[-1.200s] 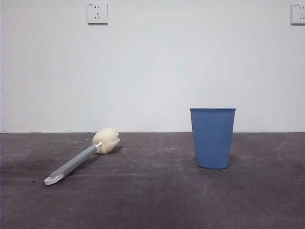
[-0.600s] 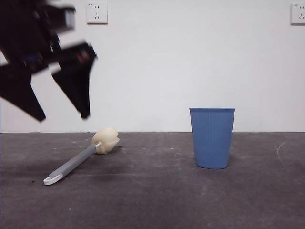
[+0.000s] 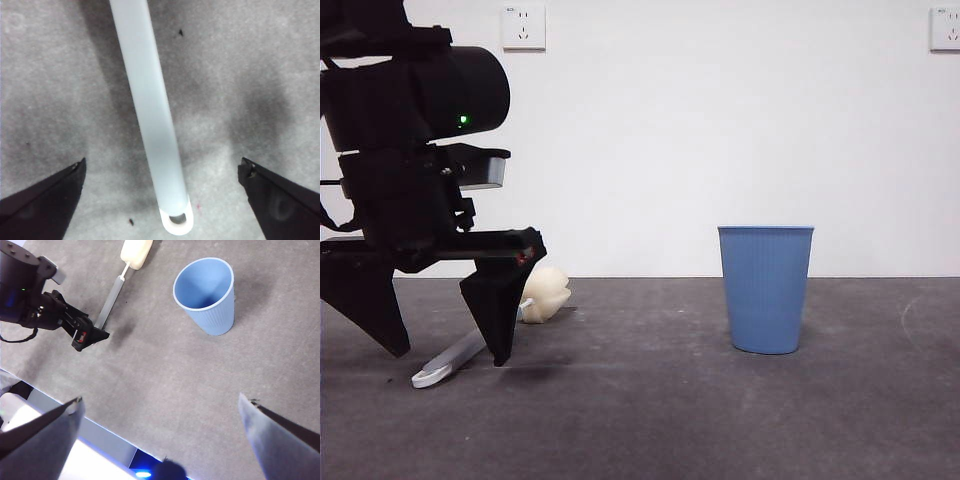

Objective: Pick up the cup brush,pick up the cup,insert the brush into the cup,clean the cup,put the cup brush back,put the cup back to the fixed position on the table

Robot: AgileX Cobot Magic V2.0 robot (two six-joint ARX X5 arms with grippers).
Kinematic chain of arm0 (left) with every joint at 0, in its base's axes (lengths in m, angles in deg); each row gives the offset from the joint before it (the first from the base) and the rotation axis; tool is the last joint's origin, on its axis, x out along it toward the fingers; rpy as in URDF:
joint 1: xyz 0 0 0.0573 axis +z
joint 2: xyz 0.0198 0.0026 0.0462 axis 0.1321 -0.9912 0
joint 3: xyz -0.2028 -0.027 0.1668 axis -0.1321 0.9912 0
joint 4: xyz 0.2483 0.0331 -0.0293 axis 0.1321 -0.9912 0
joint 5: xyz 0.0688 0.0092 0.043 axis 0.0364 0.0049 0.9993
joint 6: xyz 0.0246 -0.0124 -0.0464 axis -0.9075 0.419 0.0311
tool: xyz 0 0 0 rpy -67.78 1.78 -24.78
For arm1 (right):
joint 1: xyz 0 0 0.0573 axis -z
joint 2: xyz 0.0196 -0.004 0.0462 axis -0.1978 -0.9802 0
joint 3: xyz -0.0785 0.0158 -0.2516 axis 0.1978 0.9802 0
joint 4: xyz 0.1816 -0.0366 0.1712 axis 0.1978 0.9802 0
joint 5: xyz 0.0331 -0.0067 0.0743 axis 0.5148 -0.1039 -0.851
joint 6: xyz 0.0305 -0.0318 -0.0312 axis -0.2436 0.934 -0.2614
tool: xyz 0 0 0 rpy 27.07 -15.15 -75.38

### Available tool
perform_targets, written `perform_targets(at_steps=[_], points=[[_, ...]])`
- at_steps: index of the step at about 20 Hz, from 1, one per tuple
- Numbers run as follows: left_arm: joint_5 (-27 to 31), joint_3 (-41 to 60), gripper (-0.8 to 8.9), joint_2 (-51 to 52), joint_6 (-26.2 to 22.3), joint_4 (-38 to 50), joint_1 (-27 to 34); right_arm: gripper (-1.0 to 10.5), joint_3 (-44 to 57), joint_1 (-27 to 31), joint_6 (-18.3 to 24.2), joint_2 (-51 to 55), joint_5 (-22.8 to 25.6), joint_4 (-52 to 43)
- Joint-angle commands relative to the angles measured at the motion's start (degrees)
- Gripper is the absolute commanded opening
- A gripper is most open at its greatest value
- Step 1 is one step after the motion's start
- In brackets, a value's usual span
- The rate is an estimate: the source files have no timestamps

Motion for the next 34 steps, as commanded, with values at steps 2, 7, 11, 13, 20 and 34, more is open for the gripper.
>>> perform_targets(at_steps=[2,7,11,13,20,34], points=[[0.5,-0.1,2.41,-0.3,0.7,0.6,-0.2,5.3,-0.1,-0.1,-0.4,0.0,0.0,-0.3],[-0.1,-0.1,1.8,-0.3,2.1,0.5,-0.2,5.3,-0.1,-0.1,-0.4,0.0,0.0,-0.3],[-0.3,-0.1,1.8,-0.3,3.3,0.0,-0.4,5.3,-0.1,-0.1,-0.4,0.0,0.0,-0.3],[-0.3,-0.1,1.8,-0.3,3.4,0.0,-0.6,5.3,-0.1,-0.1,-0.4,0.0,0.0,-0.3],[-1.4,-0.1,1.83,-0.9,5.2,-0.5,-1.2,5.3,-0.1,-0.1,-0.6,0.0,0.0,-0.3],[-1.4,-0.1,-0.09,-2.0,5.6,-3.5,-1.3,5.3,-0.1,-0.1,-1.4,0.1,0.0,-0.2]])
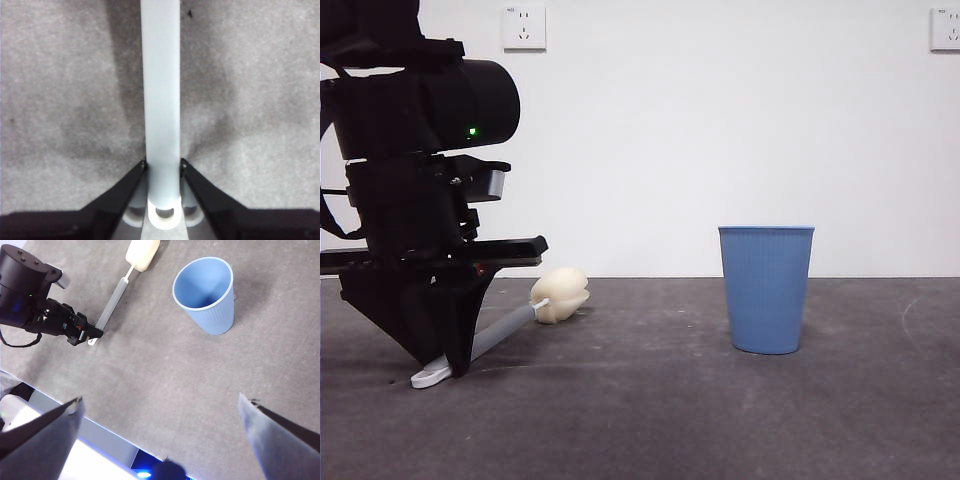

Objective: Pick up the cup brush,pick up the cup,insert the brush into the cup,clean the cup,put the cup brush back,put the cup back to the fixed position on the table

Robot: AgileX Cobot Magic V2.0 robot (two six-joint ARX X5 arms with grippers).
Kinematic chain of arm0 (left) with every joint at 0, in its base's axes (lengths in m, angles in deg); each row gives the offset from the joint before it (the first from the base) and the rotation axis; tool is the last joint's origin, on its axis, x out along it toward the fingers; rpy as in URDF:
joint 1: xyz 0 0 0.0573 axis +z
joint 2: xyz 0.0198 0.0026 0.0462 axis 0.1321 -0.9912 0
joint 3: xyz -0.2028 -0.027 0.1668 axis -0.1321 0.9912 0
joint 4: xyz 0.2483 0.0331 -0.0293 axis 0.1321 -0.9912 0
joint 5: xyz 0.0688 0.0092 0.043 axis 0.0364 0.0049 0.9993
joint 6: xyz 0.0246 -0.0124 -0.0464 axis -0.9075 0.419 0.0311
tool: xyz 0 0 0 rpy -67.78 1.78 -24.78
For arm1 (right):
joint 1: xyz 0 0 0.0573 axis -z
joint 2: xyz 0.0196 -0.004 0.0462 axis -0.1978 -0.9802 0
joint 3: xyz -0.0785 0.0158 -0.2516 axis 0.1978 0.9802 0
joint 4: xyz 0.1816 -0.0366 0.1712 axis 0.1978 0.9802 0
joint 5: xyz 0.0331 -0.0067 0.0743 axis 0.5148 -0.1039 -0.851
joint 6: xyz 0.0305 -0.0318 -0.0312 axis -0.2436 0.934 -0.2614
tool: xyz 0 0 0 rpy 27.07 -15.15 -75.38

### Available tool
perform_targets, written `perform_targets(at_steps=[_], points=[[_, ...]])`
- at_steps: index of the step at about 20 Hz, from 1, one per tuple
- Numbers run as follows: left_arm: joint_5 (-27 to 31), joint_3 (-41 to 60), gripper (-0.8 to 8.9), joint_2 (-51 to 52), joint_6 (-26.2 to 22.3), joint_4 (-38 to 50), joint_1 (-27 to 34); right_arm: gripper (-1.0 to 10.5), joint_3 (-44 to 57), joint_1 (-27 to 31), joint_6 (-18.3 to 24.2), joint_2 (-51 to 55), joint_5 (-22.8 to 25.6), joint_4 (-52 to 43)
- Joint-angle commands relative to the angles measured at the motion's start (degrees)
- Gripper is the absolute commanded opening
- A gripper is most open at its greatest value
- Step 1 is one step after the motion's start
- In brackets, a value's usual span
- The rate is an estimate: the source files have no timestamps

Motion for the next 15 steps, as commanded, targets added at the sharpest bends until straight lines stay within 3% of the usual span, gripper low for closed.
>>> perform_targets(at_steps=[1,10,15], points=[[-0.8,0.7,-0.09,0.5,-1.1,-1.2,-0.2,5.3,-0.1,-0.1,-1.4,0.1,0.0,-0.2],[-1.2,0.7,-0.09,10.2,-4.4,-2.0,-0.1,5.3,0.3,-0.1,-1.2,-0.1,-0.2,-0.3],[-2.7,0.7,-0.09,18.2,-9.4,-5.7,-0.1,5.3,9.4,-1.3,-3.2,-0.1,-1.7,-12.9]])
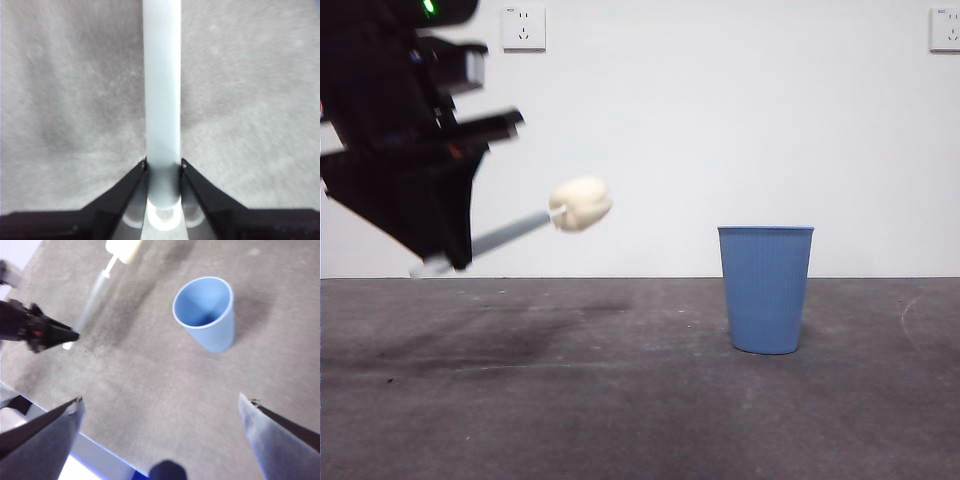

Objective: Pick up the cup brush,pick up the cup,insert the brush into the cup,clean the cup,put the cup brush back,put the cup back to the fixed position on the table

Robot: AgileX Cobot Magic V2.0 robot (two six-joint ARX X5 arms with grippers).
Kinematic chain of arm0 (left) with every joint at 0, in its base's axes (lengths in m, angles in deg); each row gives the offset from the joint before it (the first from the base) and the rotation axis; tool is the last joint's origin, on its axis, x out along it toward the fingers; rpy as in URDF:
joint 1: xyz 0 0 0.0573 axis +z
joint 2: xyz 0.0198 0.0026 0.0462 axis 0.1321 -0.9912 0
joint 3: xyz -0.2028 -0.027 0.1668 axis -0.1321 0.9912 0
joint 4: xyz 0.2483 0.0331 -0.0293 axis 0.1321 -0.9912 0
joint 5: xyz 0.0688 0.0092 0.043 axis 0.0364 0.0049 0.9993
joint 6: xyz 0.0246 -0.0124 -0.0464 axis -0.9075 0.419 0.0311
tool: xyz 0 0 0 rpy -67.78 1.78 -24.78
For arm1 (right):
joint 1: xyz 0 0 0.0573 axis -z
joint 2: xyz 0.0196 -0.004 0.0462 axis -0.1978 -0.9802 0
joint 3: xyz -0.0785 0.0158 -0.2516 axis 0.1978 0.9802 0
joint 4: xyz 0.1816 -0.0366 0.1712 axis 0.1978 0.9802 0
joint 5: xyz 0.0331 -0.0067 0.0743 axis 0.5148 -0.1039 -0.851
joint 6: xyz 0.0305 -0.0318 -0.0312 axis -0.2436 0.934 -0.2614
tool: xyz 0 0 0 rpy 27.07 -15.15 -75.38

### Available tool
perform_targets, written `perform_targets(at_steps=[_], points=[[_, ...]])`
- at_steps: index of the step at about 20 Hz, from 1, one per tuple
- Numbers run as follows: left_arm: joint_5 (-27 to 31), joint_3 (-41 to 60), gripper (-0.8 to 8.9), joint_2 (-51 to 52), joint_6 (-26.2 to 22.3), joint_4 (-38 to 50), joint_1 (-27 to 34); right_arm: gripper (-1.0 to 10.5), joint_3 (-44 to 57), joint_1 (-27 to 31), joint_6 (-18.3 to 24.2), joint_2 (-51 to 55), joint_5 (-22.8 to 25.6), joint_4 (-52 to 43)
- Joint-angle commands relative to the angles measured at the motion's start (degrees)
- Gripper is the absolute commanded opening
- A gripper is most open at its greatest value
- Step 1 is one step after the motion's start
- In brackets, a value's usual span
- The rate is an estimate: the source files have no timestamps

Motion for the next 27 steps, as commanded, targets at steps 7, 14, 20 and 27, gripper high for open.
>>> perform_targets(at_steps=[7,14,20,27], points=[[-1.7,0.6,-0.09,15.7,-6.0,-7.8,-0.1,5.3,19.5,-3.5,-8.3,-2.9,2.9,-29.3],[-1.7,0.6,-0.09,20.4,-9.3,-14.7,-0.1,5.3,25.2,-8.0,-6.2,-15.9,7.9,-47.1],[-1.7,0.6,-0.09,20.4,-9.8,-14.2,-0.1,5.3,25.2,-11.4,-2.8,-27.9,12.1,-58.0],[-1.7,0.6,-0.09,20.4,-9.7,-14.2,-0.1,5.3,25.2,-14.7,-1.0,-36.8,16.5,-70.5]])
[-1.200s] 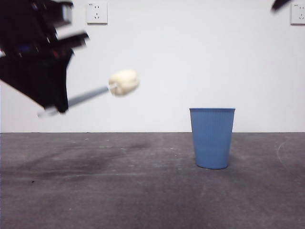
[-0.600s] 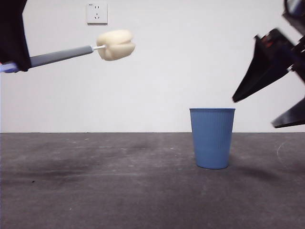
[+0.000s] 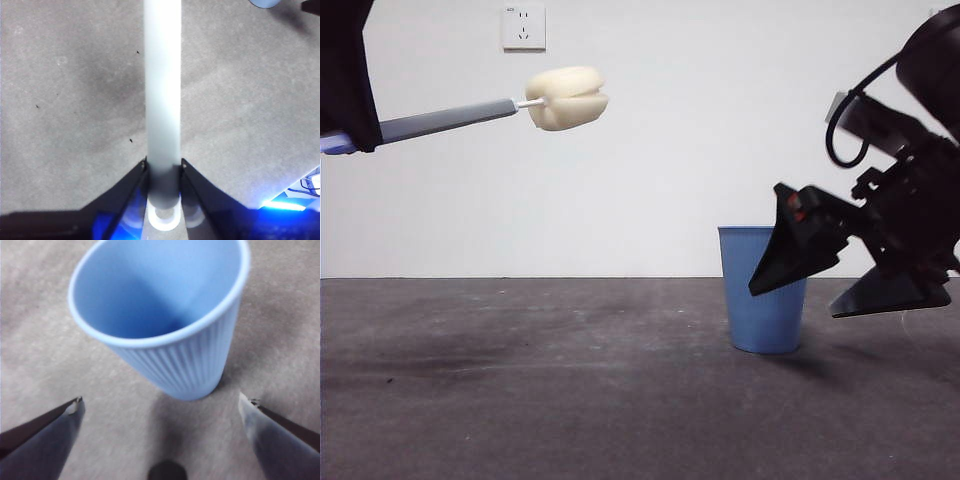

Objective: Pick up the cup brush,pick up the cup,insert the brush into the cup,clean the cup,put the cup brush back,put the cup back to the fixed position on the table

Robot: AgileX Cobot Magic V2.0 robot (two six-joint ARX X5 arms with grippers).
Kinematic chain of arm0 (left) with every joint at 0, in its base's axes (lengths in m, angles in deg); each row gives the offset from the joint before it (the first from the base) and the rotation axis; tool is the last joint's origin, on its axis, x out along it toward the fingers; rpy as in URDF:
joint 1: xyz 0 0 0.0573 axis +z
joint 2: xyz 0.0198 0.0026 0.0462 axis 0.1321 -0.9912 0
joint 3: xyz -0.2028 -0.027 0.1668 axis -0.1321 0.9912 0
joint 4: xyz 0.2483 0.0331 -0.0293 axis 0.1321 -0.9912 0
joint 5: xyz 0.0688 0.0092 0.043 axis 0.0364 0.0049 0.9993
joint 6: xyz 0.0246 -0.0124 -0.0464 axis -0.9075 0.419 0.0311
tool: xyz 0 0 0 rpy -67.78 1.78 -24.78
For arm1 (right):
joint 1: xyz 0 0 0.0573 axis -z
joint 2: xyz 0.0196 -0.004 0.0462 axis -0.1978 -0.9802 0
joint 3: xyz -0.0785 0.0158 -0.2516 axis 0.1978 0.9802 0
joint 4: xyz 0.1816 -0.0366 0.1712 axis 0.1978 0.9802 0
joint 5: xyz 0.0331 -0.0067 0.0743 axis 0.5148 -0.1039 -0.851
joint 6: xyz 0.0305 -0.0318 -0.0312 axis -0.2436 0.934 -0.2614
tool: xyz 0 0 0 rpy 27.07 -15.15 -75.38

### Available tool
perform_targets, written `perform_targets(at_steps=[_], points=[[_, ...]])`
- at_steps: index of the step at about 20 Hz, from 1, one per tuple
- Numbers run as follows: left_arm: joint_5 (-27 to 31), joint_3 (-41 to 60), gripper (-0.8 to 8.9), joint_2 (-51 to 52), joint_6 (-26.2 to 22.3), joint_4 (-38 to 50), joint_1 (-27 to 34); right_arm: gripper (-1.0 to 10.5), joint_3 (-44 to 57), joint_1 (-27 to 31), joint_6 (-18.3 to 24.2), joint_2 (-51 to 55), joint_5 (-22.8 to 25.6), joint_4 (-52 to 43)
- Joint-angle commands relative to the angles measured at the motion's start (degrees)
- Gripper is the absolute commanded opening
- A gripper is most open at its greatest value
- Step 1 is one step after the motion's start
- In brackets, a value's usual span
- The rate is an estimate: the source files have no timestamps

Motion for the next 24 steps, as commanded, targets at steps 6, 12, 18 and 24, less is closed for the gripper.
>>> perform_targets(at_steps=[6,12,18,24], points=[[0.0,0.6,-0.09,0.1,-0.6,0.6,-0.1,5.3,0.7,-1.5,0.5,-9.9,0.7,-14.2],[0.1,0.6,-0.09,0.1,-0.5,0.9,-0.1,5.3,0.7,-1.7,-0.9,-13.2,3.1,-22.9],[0.1,0.6,-0.09,0.1,-0.5,1.5,-0.1,5.3,0.7,-1.8,-3.0,-18.7,3.5,-29.3],[0.2,0.6,-0.09,0.1,-0.5,1.8,-0.1,3.5,0.7,-1.9,-4.2,-19.8,6.7,-32.8]])
